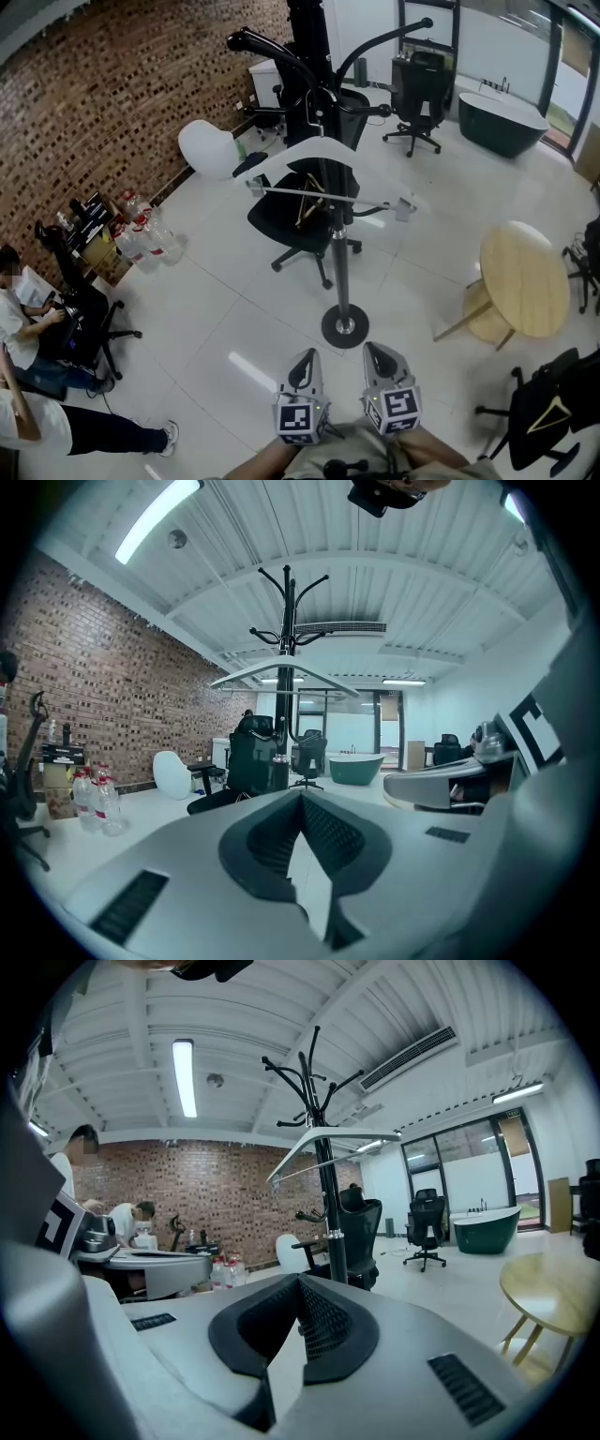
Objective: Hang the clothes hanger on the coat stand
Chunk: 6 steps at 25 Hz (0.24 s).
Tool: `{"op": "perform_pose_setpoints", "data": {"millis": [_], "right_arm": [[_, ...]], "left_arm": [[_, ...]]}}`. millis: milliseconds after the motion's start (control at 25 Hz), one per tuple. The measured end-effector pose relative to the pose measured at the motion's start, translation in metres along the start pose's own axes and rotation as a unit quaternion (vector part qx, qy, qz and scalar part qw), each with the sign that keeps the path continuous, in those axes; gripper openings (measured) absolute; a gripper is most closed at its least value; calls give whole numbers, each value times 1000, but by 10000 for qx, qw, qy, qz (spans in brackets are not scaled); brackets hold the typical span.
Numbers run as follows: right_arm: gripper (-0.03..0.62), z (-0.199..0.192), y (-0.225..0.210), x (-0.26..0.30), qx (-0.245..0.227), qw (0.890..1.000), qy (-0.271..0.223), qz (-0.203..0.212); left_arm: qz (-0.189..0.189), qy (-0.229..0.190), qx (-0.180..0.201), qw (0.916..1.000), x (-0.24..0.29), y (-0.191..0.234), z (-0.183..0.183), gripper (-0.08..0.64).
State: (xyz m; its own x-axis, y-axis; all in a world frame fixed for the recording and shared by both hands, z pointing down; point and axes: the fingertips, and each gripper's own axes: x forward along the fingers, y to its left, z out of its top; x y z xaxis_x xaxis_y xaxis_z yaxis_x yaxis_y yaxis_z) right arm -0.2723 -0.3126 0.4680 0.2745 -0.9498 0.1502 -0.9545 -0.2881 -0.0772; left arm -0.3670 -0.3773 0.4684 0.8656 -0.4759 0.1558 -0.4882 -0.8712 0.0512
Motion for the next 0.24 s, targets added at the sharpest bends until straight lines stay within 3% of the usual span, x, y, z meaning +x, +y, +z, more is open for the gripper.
{"op": "perform_pose_setpoints", "data": {"millis": [240], "right_arm": [[-11, 2, -3, -2, -24, 10000, -16, 41]], "left_arm": [[13, -10, -19, 10000, 1, -4, 2, 9]]}}
